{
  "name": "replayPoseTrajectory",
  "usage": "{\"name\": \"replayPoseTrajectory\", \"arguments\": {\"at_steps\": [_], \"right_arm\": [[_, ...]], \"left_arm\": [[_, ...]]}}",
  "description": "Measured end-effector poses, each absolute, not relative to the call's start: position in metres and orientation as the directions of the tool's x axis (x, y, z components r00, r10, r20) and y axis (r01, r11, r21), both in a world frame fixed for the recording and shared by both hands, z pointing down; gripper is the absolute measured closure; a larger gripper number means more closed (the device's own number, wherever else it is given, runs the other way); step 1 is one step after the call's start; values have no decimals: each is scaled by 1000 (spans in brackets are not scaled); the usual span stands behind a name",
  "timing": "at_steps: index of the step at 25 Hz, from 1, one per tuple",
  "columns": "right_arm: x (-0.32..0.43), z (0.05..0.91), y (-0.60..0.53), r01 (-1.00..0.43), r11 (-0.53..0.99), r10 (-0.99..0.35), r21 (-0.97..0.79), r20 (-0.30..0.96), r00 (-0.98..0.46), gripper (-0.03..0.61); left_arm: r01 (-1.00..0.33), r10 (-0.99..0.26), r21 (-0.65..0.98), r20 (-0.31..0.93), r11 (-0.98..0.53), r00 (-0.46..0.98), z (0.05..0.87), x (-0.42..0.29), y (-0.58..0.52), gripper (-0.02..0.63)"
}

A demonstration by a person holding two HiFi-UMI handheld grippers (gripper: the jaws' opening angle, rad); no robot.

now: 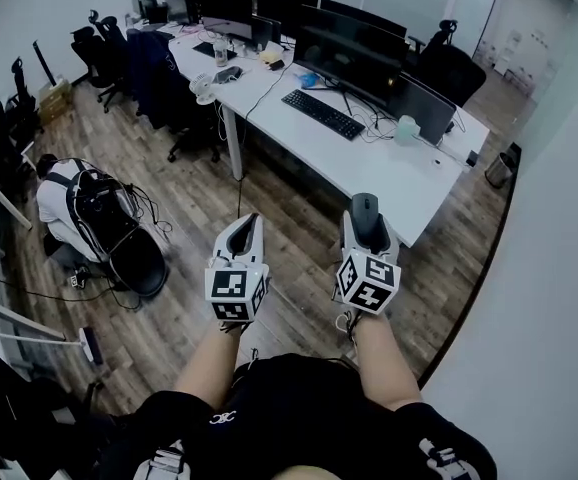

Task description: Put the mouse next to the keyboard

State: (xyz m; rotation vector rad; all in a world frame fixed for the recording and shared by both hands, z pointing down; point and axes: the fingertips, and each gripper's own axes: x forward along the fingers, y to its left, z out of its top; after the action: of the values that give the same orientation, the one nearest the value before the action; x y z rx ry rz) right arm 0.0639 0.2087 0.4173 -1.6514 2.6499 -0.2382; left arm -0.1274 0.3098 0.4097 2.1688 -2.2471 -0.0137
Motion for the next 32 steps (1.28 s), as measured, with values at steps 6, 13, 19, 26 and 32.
{"name": "replayPoseTrajectory", "arguments": {"at_steps": [6, 13, 19, 26, 32], "right_arm": [[22, 420, 209, -896, 423, -898, -132, 71, -435, 268], [-3, 424, 178, -909, 399, -907, -125, 91, -411, 268], [5, 442, 98, -920, 361, -922, -149, 92, -377, 269], [17, 461, -42, -926, 331, -928, -181, 113, -354, 269], [31, 465, -169, -933, 313, -929, -178, 148, -339, 268]], "left_arm": [[-999, -1000, 25, 6, 21, -21, 418, -168, 312, 597], [-1000, -1000, 31, 16, 0, 0, 421, -196, 280, 597], [-1000, -999, 7, 34, -14, 14, 437, -194, 203, 597], [-1000, -998, -10, 53, -29, 28, 444, -187, 59, 597], [-998, -996, -31, 80, -46, 43, 438, -171, -71, 597]]}}
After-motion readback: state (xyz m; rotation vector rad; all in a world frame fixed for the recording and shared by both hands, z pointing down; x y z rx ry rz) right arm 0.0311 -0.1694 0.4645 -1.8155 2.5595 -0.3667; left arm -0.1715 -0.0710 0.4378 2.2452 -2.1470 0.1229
